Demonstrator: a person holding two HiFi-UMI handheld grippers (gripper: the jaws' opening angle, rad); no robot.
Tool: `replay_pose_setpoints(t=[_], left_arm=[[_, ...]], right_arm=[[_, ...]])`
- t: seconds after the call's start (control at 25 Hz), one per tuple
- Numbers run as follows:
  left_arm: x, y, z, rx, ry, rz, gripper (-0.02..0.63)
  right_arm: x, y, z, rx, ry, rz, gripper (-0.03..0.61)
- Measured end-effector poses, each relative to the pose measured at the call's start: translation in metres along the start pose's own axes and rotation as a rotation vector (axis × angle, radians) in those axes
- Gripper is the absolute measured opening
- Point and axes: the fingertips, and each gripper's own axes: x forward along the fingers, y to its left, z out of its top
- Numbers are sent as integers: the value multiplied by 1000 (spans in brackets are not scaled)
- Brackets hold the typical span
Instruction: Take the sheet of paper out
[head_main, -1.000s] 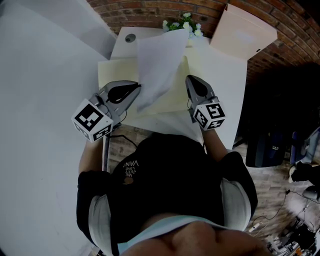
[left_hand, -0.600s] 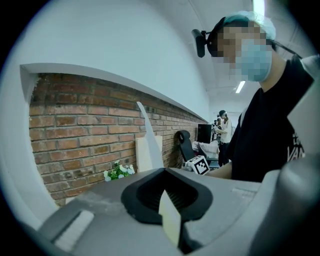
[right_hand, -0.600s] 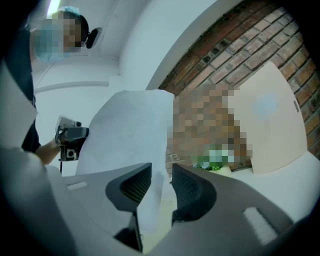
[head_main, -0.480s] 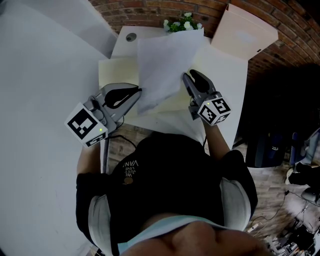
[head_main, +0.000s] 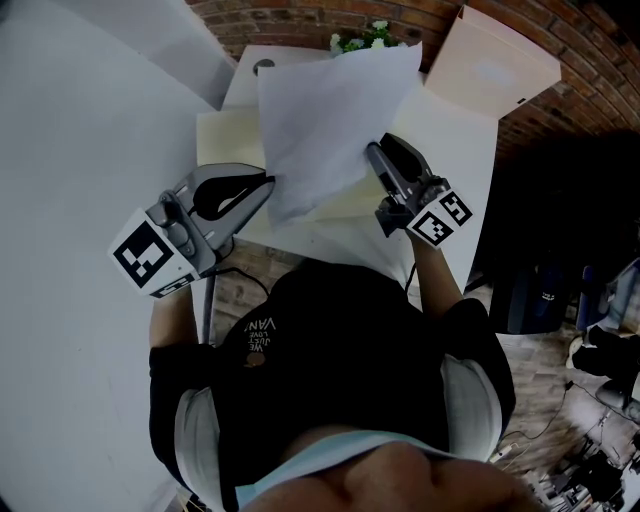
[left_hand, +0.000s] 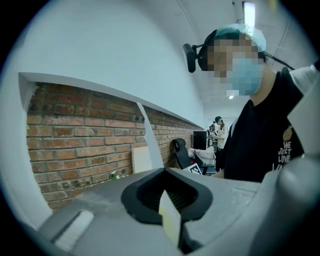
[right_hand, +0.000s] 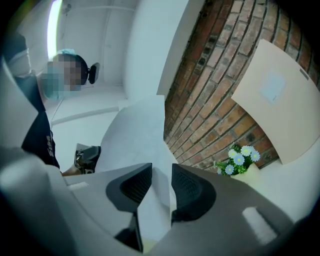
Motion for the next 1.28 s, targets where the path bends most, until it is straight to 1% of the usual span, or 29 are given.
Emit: replay_pose_setpoints(t=[0.04, 0.08, 0.2, 0.6, 0.8, 1.08, 1.2, 1.28], left_arm=[[-1, 3, 0, -7, -5, 7, 2], [-1, 6, -2, -17, -10, 14, 2], [-2, 14, -9, -58, -28, 32, 2], [-4, 51, -33, -220, -105, 121, 2], [-2, 68, -47, -271, -129, 162, 2], [5, 84, -65, -345, -141, 186, 2], [9, 87, -75, -338, -140, 166, 2], [14, 87, -77, -367, -150, 162, 2]], right_arm=[[0, 0, 1, 0, -3, -2, 98], [0, -1, 2, -7, -5, -6, 55], [-3, -2, 5, -32, -7, -24, -7], [-13, -5, 13, -69, 13, -105, 2], [-17, -5, 15, -81, 19, -135, 0], [-26, -4, 14, -85, 35, -182, 0], [-31, -4, 12, -85, 43, -208, 0], [-37, -4, 11, -88, 45, -230, 0]])
